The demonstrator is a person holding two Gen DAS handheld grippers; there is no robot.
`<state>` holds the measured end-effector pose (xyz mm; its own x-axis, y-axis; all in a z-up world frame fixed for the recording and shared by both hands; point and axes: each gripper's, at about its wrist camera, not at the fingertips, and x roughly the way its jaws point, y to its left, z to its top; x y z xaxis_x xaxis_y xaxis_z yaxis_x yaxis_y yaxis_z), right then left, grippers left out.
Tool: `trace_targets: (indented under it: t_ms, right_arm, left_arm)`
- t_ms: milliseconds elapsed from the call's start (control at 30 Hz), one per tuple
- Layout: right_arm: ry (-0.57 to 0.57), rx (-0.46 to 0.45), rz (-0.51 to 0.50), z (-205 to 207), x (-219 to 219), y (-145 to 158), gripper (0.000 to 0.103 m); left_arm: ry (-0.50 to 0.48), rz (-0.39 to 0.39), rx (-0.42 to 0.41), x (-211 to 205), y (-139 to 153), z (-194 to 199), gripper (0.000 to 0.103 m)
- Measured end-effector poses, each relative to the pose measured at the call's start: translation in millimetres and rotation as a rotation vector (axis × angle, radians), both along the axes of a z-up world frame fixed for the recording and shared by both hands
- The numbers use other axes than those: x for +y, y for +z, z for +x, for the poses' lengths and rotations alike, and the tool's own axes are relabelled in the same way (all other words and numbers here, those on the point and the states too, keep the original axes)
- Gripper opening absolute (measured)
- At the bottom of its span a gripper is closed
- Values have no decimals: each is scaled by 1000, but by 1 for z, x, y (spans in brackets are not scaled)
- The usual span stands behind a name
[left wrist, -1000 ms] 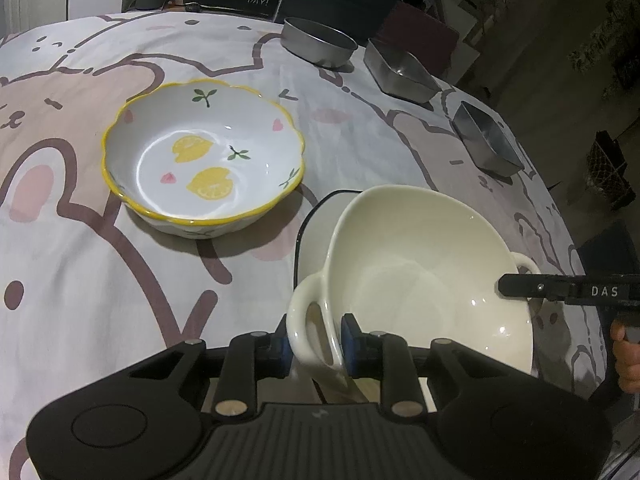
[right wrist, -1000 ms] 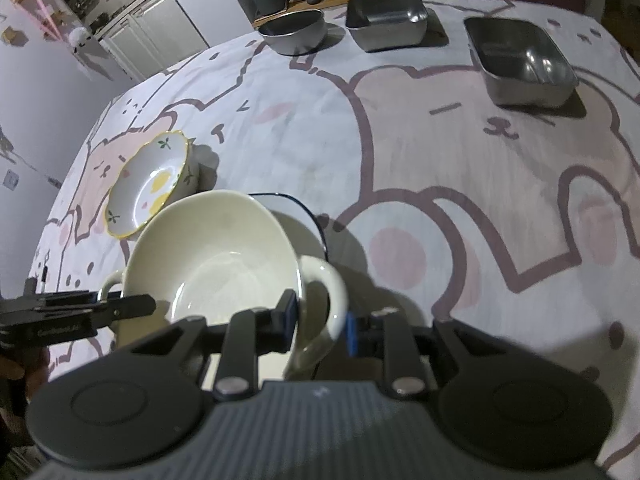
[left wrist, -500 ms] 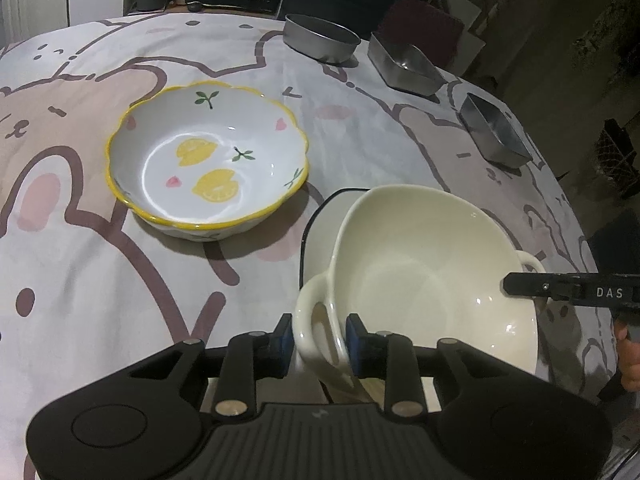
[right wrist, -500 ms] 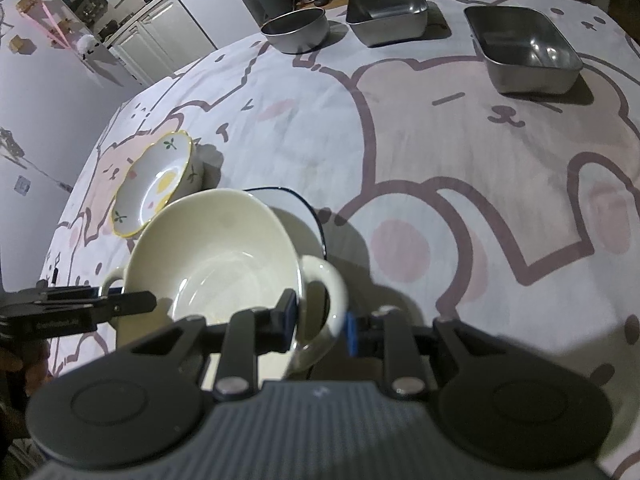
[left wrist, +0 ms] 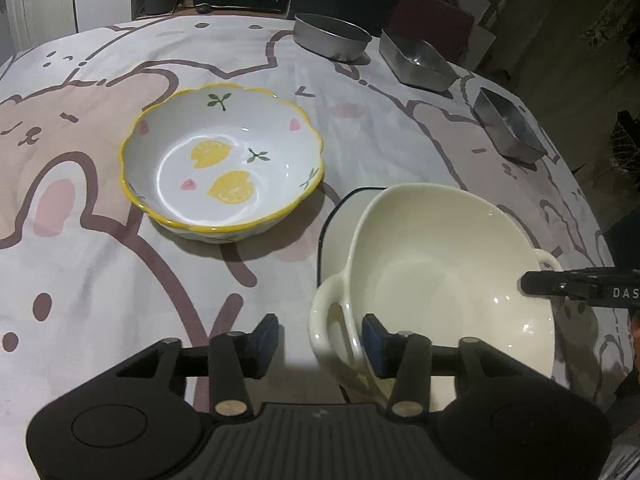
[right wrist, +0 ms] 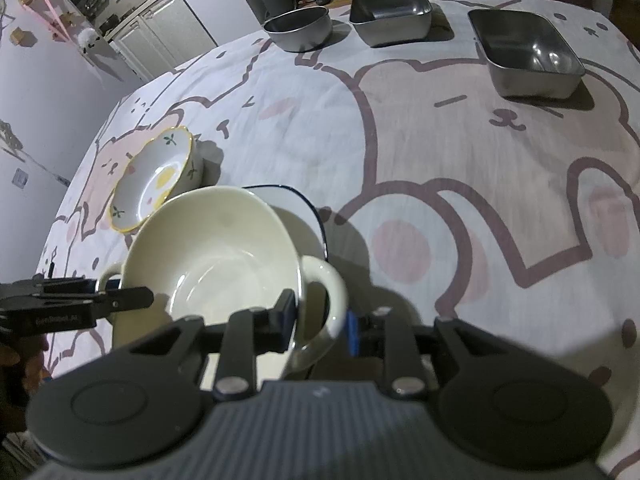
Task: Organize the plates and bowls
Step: 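Open both grippers and release the cream bowl rim, then move both grippers to the yellow-rimmed lemon bowl and grasp its rim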
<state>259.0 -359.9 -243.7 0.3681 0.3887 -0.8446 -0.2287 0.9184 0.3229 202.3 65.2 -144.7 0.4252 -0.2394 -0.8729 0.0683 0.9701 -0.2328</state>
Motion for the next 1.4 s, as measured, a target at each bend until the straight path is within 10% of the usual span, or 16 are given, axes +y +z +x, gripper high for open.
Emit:
trace_targets:
  t_ms: [733,900,1400]
  right_arm:
    - [-46,5,-39,3,-8,-7,70]
    - [-44,14,-13,1,-12,-5,103]
    - [29,-228,27,11,25,70,103]
  left_arm:
    - [-8,22,-6,1,0,0,54]
    - [33,9,-37,5,12,-5,102]
    - [255,-84,-203,51,75,-2,103]
